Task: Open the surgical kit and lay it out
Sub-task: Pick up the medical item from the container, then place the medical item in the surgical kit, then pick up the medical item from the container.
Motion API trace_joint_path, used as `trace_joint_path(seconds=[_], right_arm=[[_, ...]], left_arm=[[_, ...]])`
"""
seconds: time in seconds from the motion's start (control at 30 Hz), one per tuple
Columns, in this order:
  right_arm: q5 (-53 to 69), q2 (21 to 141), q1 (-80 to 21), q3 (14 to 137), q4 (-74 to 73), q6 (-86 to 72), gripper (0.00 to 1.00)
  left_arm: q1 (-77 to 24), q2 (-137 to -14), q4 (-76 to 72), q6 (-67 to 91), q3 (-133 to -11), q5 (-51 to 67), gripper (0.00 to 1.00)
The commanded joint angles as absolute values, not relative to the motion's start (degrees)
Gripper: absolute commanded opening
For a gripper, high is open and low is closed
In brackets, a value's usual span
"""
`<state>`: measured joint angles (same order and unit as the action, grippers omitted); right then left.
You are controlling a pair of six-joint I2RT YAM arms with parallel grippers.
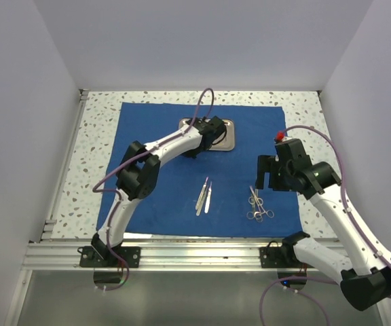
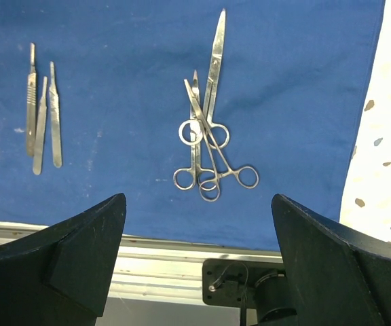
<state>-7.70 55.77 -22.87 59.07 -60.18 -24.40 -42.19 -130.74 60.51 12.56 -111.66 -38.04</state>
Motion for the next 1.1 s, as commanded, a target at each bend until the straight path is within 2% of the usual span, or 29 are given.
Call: trace_joint_path(seconds=[0.0,0.13,0.27,0.4,0.43,0.53,0.6,0.7,0.73,0.83,0.9,1.07], right_arm=[[-6.2,53.7,-23.0,61.3,-61.0,-23.3,0.92],[-4.7,52.6,-23.1,61.0,-60.9,-24.1,0.92],[-3.4,52.2,-23.1,61.3,-60.7,-24.4,0.92],[-3.4,52.4,-23.1,62.0,-60.7,-24.3,0.92],[-3.3,52.4,-23.1,62.1,-61.0,-24.4,0.92],[-2.9,52.1,-23.1,62.3,-61.4,-24.6,0.92],[-2.9,51.9,-23.2,62.3,-62.0,-24.4,0.92],[-3.6,51.2,-23.1,62.1,-63.3,-24.3,0.92],[-4.0,50.9,-23.1,62.0,-63.5,-24.2,0.92],[-4.6,49.7,-23.2,61.6,-64.7,-24.1,0.92],[-4.7,48.8,-23.2,61.3,-65.6,-24.1,0.92],[-4.8,47.5,-23.1,61.3,-66.9,-24.6,0.92]], left_arm=[[-41.7,-123.7,68.8,19.7,-110.5,-42.9,0.00],[-41.9,-116.9,68.6,23.9,-104.6,-38.2,0.00],[-42.1,-105.5,64.1,32.3,-91.9,-29.3,0.00],[-44.2,-92.5,48.0,38.9,-74.7,-22.1,0.00],[-44.4,-87.8,45.2,41.2,-67.8,-20.8,0.01],[-45.0,-81.7,37.7,44.5,-58.0,-18.8,0.07],[-45.3,-80.5,36.3,46.4,-55.4,-18.8,0.11],[-46.3,-80.2,35.0,47.7,-51.7,-19.1,0.40],[-46.6,-80.4,34.6,48.2,-50.8,-19.1,0.60],[-46.9,-81.7,35.2,48.3,-53.0,-19.6,0.83],[-46.9,-82.9,36.6,46.9,-56.1,-21.4,0.85],[-46.3,-93.3,38.8,40.6,-74.0,-25.4,0.87]])
